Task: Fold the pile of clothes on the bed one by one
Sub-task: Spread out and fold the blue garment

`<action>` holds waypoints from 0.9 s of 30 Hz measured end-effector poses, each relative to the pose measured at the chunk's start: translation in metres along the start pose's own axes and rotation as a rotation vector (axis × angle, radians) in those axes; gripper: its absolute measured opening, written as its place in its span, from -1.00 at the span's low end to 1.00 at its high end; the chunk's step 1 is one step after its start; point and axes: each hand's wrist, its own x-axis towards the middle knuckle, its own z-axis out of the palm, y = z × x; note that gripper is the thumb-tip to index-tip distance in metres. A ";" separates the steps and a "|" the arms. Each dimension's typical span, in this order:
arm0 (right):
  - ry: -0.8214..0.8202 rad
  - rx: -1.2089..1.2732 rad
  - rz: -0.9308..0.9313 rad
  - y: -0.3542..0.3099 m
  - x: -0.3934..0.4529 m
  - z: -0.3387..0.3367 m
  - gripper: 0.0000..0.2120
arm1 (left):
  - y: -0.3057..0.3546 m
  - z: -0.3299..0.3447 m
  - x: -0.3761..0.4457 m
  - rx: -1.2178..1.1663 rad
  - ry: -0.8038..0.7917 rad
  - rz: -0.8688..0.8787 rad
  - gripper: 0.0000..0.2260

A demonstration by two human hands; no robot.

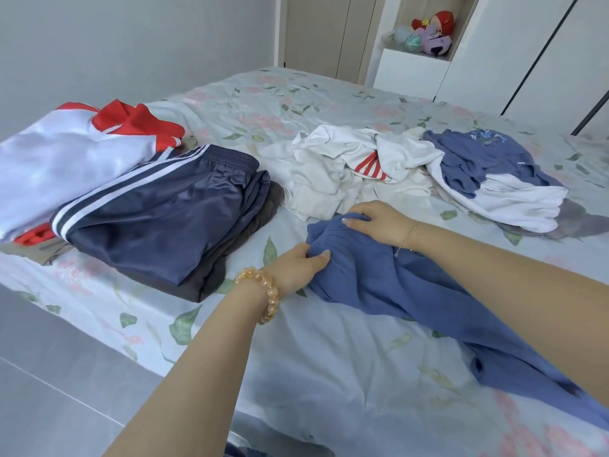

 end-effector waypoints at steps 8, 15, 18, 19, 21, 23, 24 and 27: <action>0.165 -0.185 -0.161 -0.021 0.017 0.014 -0.73 | -0.002 -0.007 0.003 0.284 0.189 -0.040 -0.83; -0.037 -0.187 0.060 -0.005 0.022 0.013 -0.48 | -0.009 -0.014 -0.009 0.789 0.311 -0.242 -0.48; -0.175 -0.054 0.145 -0.002 0.012 0.008 -0.60 | -0.010 -0.013 -0.005 0.572 0.315 -0.206 -0.51; -0.210 -0.026 0.133 -0.003 0.010 0.008 -0.66 | -0.009 -0.013 -0.005 0.551 0.277 -0.203 -0.55; -0.151 0.025 0.055 -0.008 0.012 0.008 -0.72 | -0.006 -0.019 -0.006 0.512 0.230 -0.152 -0.68; 0.034 0.147 -0.009 -0.016 0.022 0.006 -0.75 | -0.002 -0.028 -0.008 0.426 0.302 -0.056 -0.77; 0.114 0.199 -0.029 -0.020 0.029 0.005 -0.77 | 0.001 -0.033 -0.009 0.383 0.382 -0.011 -0.78; 0.104 0.098 -0.014 -0.024 0.045 0.009 -0.87 | 0.006 -0.038 -0.012 0.413 0.592 0.104 -0.87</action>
